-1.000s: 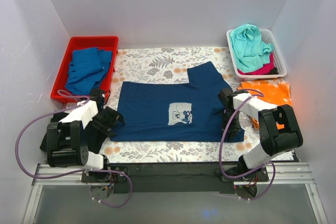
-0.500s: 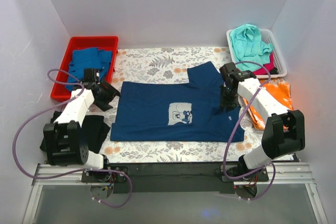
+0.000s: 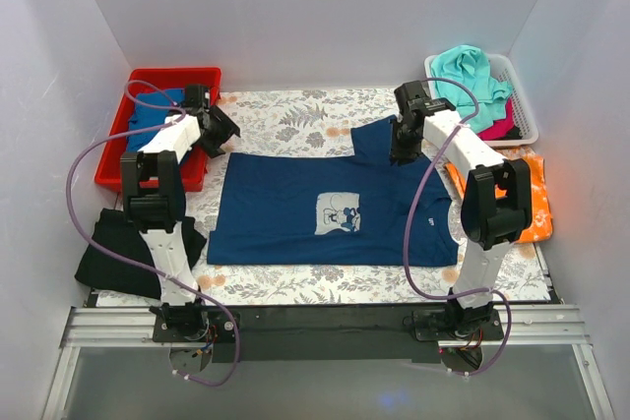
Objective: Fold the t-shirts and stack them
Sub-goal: Grap the side of the flattened tshirt furthest away from the robot with both arms
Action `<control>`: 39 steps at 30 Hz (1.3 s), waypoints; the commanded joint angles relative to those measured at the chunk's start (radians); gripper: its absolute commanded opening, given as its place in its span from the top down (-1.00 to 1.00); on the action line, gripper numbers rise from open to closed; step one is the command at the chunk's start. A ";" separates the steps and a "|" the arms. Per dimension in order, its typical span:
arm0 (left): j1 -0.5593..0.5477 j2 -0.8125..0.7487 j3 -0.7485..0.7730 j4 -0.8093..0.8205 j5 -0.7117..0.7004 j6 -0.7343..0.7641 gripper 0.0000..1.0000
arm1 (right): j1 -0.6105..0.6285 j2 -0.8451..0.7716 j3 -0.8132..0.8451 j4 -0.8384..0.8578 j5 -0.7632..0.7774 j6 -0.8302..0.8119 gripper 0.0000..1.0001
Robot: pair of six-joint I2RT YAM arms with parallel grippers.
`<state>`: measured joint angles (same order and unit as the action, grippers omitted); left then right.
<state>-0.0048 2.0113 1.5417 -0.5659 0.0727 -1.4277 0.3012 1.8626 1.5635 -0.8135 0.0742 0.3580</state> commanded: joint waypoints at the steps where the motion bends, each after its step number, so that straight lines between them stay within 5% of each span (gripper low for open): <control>1: -0.030 0.071 0.116 -0.041 -0.120 0.016 -0.24 | 0.001 0.032 0.079 0.030 -0.011 -0.024 0.44; 5: -0.050 0.144 0.244 -0.146 -0.207 0.018 -0.22 | 0.001 0.050 0.092 0.040 -0.008 -0.024 0.46; 31: -0.150 0.283 0.337 -0.316 -0.447 0.004 0.00 | -0.001 0.119 0.102 0.068 -0.030 -0.031 0.52; 39: -0.150 0.288 0.336 -0.335 -0.458 0.000 0.58 | -0.001 0.158 0.150 0.066 -0.004 -0.042 0.53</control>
<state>-0.1558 2.2848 1.8729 -0.8890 -0.3630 -1.4162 0.3012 2.0022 1.6485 -0.7597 0.0566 0.3328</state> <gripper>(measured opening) 0.228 0.238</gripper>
